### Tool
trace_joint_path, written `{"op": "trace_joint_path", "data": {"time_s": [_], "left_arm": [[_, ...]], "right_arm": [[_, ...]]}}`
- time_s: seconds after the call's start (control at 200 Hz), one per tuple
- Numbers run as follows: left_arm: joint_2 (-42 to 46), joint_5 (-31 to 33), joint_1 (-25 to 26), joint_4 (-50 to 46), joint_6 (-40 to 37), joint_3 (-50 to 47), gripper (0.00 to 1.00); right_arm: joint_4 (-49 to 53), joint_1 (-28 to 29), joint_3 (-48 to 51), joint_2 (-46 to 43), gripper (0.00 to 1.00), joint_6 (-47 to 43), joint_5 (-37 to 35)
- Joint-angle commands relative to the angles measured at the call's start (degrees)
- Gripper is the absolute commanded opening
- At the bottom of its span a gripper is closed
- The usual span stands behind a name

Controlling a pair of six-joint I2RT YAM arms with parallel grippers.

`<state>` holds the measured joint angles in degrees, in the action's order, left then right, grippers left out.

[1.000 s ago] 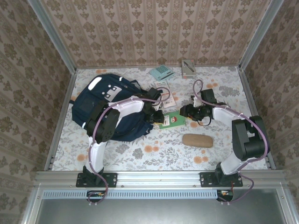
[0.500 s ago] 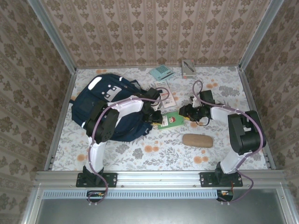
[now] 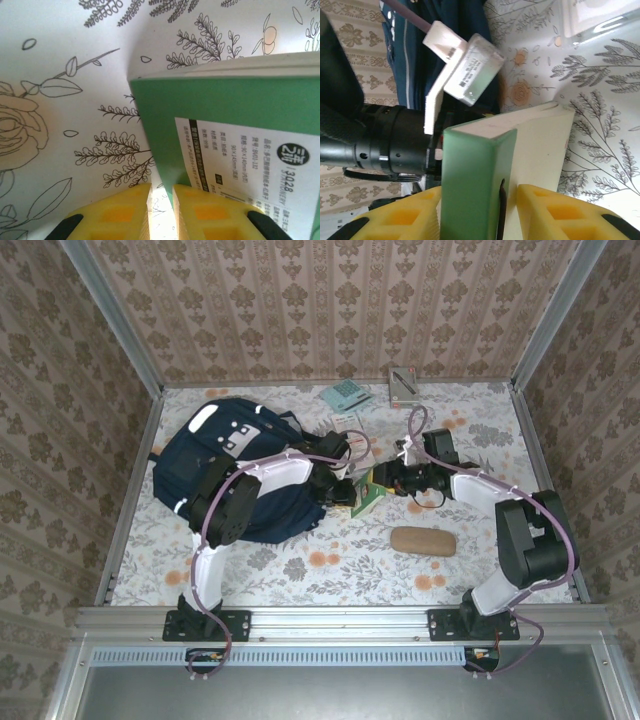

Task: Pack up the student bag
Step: Pick up the book from the center of the table.

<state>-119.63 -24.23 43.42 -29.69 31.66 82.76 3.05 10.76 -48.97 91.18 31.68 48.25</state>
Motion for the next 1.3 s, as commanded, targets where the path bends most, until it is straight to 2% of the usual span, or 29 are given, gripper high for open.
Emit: {"op": "trace_joint_path", "data": {"time_s": [0.0,0.11,0.51,0.545,0.71,0.75,0.975,1.295], "left_arm": [[-1.9,0.0,0.7,2.1,-0.8,-0.8,0.20],[-1.4,0.3,0.7,1.9,-1.0,-1.2,0.20],[-1.0,0.6,0.6,2.2,-0.8,-1.4,0.21],[-0.9,0.6,0.6,2.2,-0.8,-1.3,0.21],[-0.4,0.7,0.6,1.7,-0.9,-0.6,0.21],[0.0,0.8,0.5,1.5,-0.9,-0.4,0.22],[7.6,2.6,0.6,0.4,-0.4,1.2,0.31],[23.0,15.1,-2.5,-9.1,-9.3,2.3,0.50]], "right_arm": [[6.7,1.0,-0.3,1.4,0.41,-1.8,-1.3],[11.9,0.7,-2.1,0.3,0.45,-4.0,-5.7],[23.1,0.4,-7.3,-1.6,0.44,-7.6,-10.6],[23.6,0.4,-7.4,-1.7,0.41,-7.8,-10.7],[23.5,0.2,-6.7,-2.0,0.11,-7.5,-11.7],[23.6,0.3,-6.6,-2.1,0.06,-7.3,-12.3],[22.1,-1.0,-5.6,-5.8,0.01,-5.5,-12.5],[17.3,-2.2,-4.7,-13.8,0.00,-0.2,-9.4]]}}
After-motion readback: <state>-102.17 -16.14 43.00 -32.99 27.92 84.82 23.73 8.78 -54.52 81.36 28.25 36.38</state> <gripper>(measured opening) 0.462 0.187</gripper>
